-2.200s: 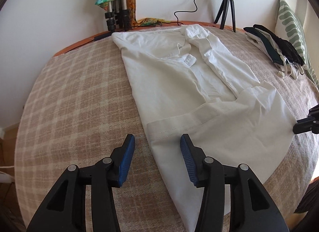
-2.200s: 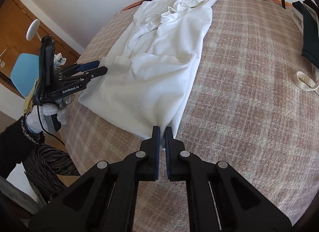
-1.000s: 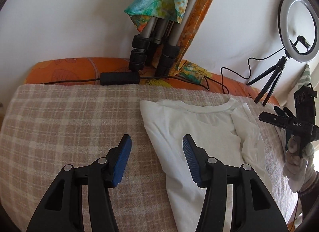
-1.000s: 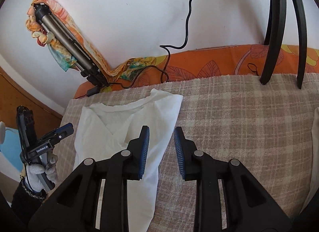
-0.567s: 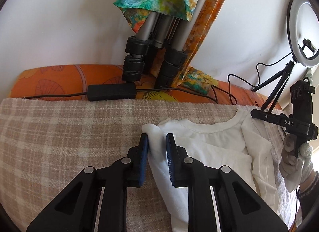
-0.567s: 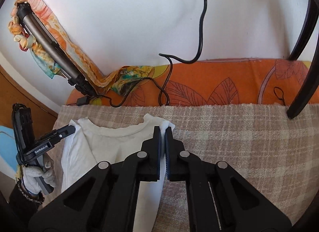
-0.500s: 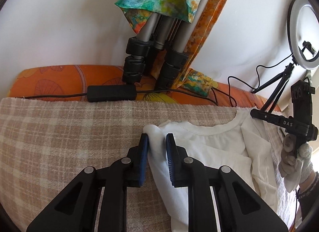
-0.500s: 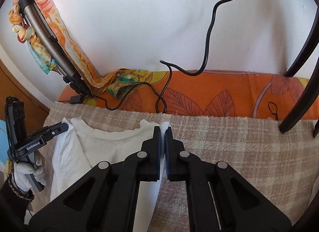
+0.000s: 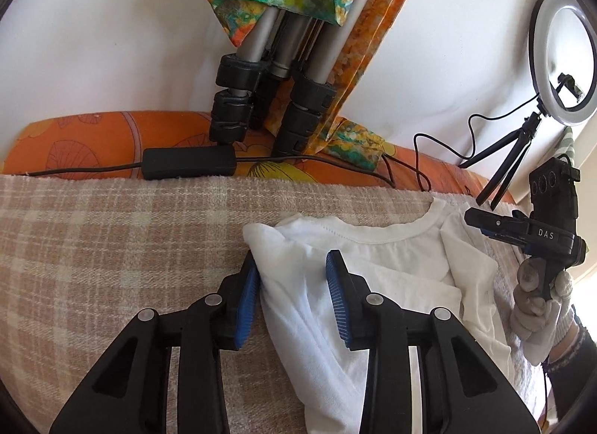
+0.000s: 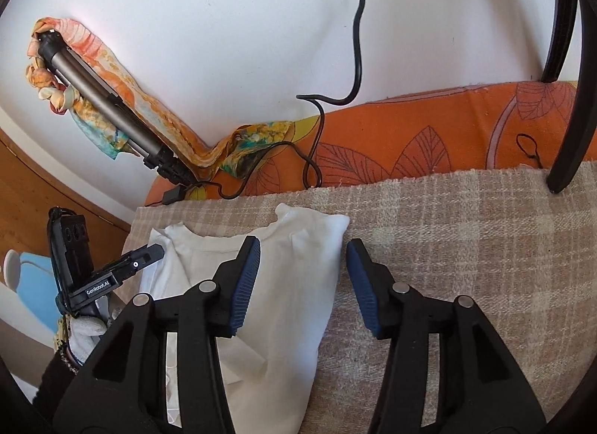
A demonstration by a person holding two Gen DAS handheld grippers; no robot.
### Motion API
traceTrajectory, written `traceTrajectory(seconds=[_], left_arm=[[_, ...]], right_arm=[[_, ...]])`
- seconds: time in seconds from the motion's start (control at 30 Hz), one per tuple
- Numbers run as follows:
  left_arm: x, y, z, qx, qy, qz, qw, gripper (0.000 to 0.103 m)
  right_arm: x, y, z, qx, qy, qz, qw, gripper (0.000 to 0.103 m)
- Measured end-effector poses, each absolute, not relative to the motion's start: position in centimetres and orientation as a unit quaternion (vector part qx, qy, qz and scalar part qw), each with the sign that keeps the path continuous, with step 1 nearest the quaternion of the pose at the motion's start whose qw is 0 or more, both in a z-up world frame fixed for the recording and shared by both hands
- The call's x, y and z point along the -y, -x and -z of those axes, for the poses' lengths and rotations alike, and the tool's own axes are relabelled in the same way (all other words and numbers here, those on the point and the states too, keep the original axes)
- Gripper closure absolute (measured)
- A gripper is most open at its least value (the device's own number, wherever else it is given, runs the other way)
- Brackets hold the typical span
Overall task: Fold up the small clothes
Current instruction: 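Close both grippers on the collar edge of the white T-shirt, then lift the collar end and fold it onto the hem with both grippers, then open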
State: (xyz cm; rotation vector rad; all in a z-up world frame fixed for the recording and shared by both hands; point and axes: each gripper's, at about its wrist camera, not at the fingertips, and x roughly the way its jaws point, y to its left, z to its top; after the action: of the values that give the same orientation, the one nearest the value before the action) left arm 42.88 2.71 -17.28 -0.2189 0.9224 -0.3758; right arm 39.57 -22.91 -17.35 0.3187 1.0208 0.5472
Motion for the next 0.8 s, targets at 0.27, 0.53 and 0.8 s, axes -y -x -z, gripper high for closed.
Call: traceTrajectory(seconds=[0.27, 0.53, 0.8], left_arm=[[-2.0, -41.4, 15.1, -0.414, 0.099, 0.195, 0.884, 0.098], [-2.8, -36.0, 11.0, -0.386, 0.096, 0.207, 0.894, 0.099], [-1.6, -27.7, 7.2, -0.36, 0.055, 0.215, 0.906, 0.099]], right_arm=[[21.1, -37.8, 15.0, -0.461, -0.122, -0.277, 0.834, 0.096], [22.7, -32.4, 10.0, -0.426, -0.133, -0.296, 0.845, 0.097], [23.3, -24.0, 6.8, -0.418, -0.118, -0.303, 0.849, 0.097]])
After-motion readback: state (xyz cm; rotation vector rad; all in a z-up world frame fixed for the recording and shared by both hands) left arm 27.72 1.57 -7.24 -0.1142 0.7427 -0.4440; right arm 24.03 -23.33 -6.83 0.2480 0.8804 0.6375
